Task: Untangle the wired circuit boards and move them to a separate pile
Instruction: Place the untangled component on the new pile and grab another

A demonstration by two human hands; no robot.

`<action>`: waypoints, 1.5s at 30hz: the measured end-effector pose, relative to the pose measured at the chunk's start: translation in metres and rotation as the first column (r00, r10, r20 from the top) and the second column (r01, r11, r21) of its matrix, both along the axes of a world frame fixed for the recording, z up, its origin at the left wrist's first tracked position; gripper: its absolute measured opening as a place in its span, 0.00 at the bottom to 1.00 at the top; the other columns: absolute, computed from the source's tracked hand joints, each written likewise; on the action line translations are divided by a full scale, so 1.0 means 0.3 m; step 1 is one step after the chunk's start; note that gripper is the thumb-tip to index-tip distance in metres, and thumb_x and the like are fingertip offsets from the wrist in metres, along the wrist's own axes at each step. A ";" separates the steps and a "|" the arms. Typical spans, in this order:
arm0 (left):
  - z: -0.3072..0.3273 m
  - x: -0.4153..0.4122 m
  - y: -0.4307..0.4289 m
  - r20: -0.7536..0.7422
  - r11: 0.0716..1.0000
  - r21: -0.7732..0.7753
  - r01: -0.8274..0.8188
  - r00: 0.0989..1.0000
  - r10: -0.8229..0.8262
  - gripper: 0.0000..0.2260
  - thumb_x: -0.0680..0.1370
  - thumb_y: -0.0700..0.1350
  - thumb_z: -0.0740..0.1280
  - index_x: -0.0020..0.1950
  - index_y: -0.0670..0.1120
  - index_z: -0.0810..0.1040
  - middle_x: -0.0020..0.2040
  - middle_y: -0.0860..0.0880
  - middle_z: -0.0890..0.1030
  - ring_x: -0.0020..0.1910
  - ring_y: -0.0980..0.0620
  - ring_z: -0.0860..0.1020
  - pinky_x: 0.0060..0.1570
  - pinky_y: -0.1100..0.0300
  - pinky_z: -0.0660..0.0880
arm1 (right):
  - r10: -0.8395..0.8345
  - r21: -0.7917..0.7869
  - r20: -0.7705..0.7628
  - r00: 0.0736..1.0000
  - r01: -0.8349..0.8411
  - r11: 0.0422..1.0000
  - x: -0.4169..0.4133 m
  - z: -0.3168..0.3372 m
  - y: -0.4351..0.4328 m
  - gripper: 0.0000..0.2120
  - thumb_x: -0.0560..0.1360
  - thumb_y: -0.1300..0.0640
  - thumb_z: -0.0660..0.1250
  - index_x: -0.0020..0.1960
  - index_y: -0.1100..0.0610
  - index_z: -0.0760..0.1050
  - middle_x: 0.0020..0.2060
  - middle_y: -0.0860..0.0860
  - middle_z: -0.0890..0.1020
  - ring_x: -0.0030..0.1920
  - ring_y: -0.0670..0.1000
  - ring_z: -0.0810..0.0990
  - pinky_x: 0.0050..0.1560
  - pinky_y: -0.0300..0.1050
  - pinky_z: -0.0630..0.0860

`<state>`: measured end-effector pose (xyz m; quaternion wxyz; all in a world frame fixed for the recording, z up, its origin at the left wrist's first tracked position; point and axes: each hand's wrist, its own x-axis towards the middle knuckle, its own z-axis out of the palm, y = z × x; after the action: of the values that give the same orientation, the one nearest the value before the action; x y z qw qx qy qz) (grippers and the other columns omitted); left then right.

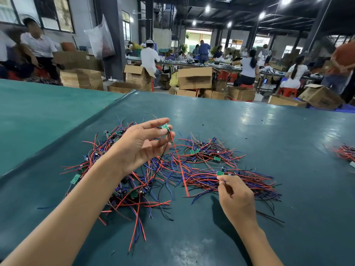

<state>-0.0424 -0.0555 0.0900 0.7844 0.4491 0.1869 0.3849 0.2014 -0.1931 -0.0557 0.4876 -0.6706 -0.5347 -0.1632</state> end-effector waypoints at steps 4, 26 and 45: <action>-0.018 0.005 -0.002 -0.182 0.996 0.068 -0.059 0.981 0.070 0.19 0.74 0.32 0.70 0.65 0.38 0.77 0.51 0.42 0.84 0.45 0.47 0.86 0.41 0.57 0.83 | -0.005 -0.012 -0.015 1.000 0.004 1.000 0.002 -0.007 -0.003 0.11 0.71 0.71 0.73 0.49 0.59 0.83 0.40 0.48 0.82 0.37 0.47 0.79 0.42 0.31 0.72; -0.174 -0.028 0.065 -0.559 0.638 0.770 -0.005 0.476 0.679 0.07 0.79 0.46 0.71 0.55 0.50 0.84 0.48 0.53 0.86 0.48 0.55 0.83 0.54 0.60 0.77 | 0.101 -0.033 -0.946 0.308 -0.403 0.915 0.056 0.330 0.176 0.10 0.81 0.54 0.63 0.51 0.59 0.81 0.27 0.48 0.59 0.21 0.45 0.53 0.22 0.35 0.50; -0.261 -0.045 0.122 -0.797 0.628 0.463 0.625 -0.016 0.604 0.14 0.78 0.64 0.66 0.60 0.61 0.81 0.54 0.60 0.81 0.62 0.48 0.73 0.64 0.45 0.61 | 0.014 -0.415 0.179 0.984 0.062 0.908 -0.077 0.251 0.419 0.29 0.72 0.60 0.64 0.73 0.52 0.70 0.62 0.54 0.78 0.61 0.59 0.75 0.60 0.54 0.64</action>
<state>-0.0560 -0.0189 0.0117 0.1110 0.8627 0.4921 -0.0342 0.1784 -0.0675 0.0195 0.2808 -0.7488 -0.5903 -0.1098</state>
